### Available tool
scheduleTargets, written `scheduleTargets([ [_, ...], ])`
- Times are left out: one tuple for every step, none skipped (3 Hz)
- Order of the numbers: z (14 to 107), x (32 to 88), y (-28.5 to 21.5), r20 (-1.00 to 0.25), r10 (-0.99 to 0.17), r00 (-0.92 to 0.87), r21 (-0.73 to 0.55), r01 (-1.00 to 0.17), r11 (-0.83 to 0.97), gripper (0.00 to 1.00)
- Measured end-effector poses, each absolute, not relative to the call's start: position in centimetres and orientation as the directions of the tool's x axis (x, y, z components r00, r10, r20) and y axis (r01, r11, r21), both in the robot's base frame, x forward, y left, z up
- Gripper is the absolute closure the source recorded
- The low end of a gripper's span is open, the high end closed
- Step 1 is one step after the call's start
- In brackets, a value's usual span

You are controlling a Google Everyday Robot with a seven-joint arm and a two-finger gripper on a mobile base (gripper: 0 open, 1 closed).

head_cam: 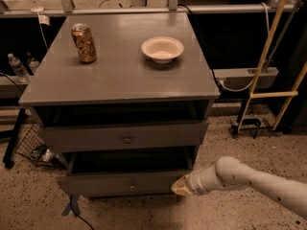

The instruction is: Close middle drawer

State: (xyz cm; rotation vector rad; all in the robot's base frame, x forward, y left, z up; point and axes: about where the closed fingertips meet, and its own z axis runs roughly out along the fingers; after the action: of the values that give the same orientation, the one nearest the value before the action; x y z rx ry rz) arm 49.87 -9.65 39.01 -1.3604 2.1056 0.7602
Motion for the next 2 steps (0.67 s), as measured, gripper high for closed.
scheduleTargets([
  [38.5,52.0,-9.7,-0.714,-0.621,-0.324,0.126,-0.932,0.341,1.0],
  [38.3,54.0,-9.6,-0.739,-0.61,-0.285,0.076,-0.936,0.344,1.0],
])
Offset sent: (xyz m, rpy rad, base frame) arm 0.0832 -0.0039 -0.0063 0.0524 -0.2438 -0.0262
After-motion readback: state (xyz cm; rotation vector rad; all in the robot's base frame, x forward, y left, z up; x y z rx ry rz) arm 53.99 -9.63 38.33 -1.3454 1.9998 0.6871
